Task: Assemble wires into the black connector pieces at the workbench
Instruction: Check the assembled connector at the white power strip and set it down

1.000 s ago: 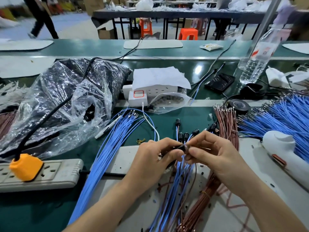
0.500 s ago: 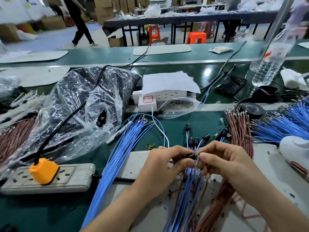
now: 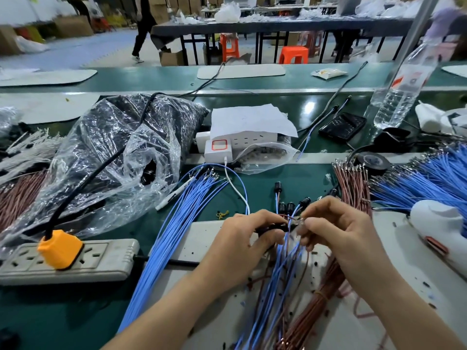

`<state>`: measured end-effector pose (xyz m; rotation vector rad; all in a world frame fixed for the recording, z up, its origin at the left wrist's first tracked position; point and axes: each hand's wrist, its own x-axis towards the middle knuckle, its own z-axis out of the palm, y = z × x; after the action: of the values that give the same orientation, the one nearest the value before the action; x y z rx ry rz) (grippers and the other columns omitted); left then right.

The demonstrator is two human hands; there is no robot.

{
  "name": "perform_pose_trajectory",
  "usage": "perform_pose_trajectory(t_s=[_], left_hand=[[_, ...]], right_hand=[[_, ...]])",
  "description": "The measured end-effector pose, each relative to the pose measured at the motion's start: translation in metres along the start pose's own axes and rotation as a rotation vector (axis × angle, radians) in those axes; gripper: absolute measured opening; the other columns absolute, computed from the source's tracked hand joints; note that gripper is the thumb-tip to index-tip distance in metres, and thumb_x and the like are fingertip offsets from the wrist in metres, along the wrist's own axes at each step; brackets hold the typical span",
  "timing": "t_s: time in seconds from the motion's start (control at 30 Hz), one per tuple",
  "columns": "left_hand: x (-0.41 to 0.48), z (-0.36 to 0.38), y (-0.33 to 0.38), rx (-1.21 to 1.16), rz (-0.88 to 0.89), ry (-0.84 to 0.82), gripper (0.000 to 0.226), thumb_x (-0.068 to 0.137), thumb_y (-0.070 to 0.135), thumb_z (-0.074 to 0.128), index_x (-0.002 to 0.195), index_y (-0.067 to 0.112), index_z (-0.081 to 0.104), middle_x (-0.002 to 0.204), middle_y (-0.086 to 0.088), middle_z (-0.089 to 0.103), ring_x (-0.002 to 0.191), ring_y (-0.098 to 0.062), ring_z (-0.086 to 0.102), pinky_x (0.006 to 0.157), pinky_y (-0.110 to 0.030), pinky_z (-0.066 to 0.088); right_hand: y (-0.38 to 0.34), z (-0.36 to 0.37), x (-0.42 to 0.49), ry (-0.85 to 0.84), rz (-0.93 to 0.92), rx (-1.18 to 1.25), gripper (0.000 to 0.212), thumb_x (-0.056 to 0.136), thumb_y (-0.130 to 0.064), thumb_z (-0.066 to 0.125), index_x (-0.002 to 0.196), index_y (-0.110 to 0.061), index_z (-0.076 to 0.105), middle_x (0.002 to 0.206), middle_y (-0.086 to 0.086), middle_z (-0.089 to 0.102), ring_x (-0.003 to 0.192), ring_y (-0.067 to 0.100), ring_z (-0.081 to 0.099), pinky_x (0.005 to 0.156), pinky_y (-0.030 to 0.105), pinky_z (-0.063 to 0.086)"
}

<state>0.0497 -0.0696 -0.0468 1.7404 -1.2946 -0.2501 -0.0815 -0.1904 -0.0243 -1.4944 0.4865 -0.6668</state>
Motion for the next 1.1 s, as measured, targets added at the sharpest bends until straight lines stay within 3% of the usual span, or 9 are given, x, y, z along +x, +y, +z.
perform_pose_trajectory(t_s=[0.1,0.2,0.3,0.37,0.47,0.77,0.93,1.03,1.1], left_hand=[[0.0,0.0,0.001,-0.047,0.015,0.054,0.015,0.089,0.021,0.065,0.102,0.029,0.064,0.093,0.009,0.071,0.092,-0.009,0.063,0.087,-0.035,0.048],[0.0,-0.001,0.004,-0.084,0.049,0.08,0.026,0.09,0.009,0.06,0.103,0.032,0.055,0.101,0.008,0.07,0.101,-0.007,0.062,0.091,-0.023,0.045],[0.0,-0.002,0.006,-0.106,0.071,0.09,0.039,0.09,0.0,0.056,0.102,0.036,0.049,0.104,0.023,0.067,0.102,0.004,0.06,0.085,-0.008,0.039],[-0.001,-0.003,0.007,-0.137,0.079,0.108,0.042,0.09,-0.003,0.055,0.101,0.036,0.047,0.102,0.029,0.064,0.1,0.008,0.059,0.082,-0.004,0.038],[-0.001,-0.002,0.005,-0.2,0.078,0.11,0.035,0.091,-0.003,0.055,0.1,0.03,0.047,0.107,0.023,0.065,0.097,0.009,0.061,0.079,-0.003,0.039],[-0.002,-0.002,0.001,-0.198,0.108,0.103,0.03,0.088,0.002,0.06,0.101,0.027,0.047,0.1,0.035,0.063,0.099,0.003,0.064,0.086,-0.013,0.047],[-0.001,-0.001,0.0,-0.126,0.144,0.134,0.035,0.087,0.009,0.064,0.101,0.037,0.048,0.095,0.019,0.068,0.092,0.002,0.066,0.082,-0.014,0.049],[0.0,-0.001,0.0,-0.091,0.148,0.137,0.03,0.085,0.011,0.066,0.1,0.032,0.051,0.092,0.021,0.067,0.09,0.004,0.065,0.081,-0.012,0.048],[-0.001,-0.001,0.0,-0.092,0.134,0.153,0.024,0.083,0.014,0.068,0.098,0.029,0.056,0.089,0.022,0.067,0.089,0.004,0.065,0.083,-0.017,0.05]], right_hand=[[-0.003,-0.002,0.0,0.049,-0.057,0.055,0.025,0.085,0.014,0.052,0.077,-0.007,0.063,0.059,0.011,0.062,0.05,0.02,0.057,0.048,0.024,0.049],[-0.004,0.001,-0.002,0.031,-0.064,0.097,0.028,0.087,0.01,0.053,0.075,-0.009,0.069,0.061,0.012,0.064,0.052,0.021,0.06,0.051,0.024,0.052],[-0.004,0.007,-0.006,0.012,-0.082,0.128,0.028,0.086,0.011,0.054,0.079,-0.009,0.072,0.068,0.017,0.069,0.057,0.025,0.067,0.057,0.025,0.056],[-0.006,0.009,-0.008,0.004,-0.101,0.117,0.028,0.086,0.012,0.054,0.083,-0.01,0.071,0.07,0.017,0.07,0.058,0.025,0.068,0.057,0.025,0.056],[-0.008,0.013,-0.011,-0.001,-0.14,0.081,0.018,0.086,0.01,0.055,0.085,-0.003,0.068,0.066,0.016,0.068,0.055,0.023,0.066,0.055,0.024,0.055],[-0.013,0.021,-0.017,-0.017,-0.282,-0.042,0.015,0.079,-0.021,0.061,0.086,-0.009,0.069,0.065,0.009,0.068,0.053,0.02,0.065,0.054,0.022,0.053],[-0.007,0.019,-0.016,-0.026,-0.265,-0.079,0.013,0.08,-0.019,0.062,0.086,-0.01,0.069,0.066,0.005,0.069,0.054,0.017,0.066,0.055,0.02,0.053],[-0.003,0.019,-0.015,-0.019,-0.258,-0.161,0.007,0.084,-0.013,0.064,0.086,-0.016,0.069,0.068,0.003,0.071,0.056,0.014,0.068,0.057,0.019,0.054],[-0.001,0.017,-0.014,0.001,-0.25,-0.21,0.015,0.085,-0.005,0.066,0.084,-0.019,0.07,0.068,0.003,0.071,0.055,0.014,0.068,0.056,0.02,0.055]])
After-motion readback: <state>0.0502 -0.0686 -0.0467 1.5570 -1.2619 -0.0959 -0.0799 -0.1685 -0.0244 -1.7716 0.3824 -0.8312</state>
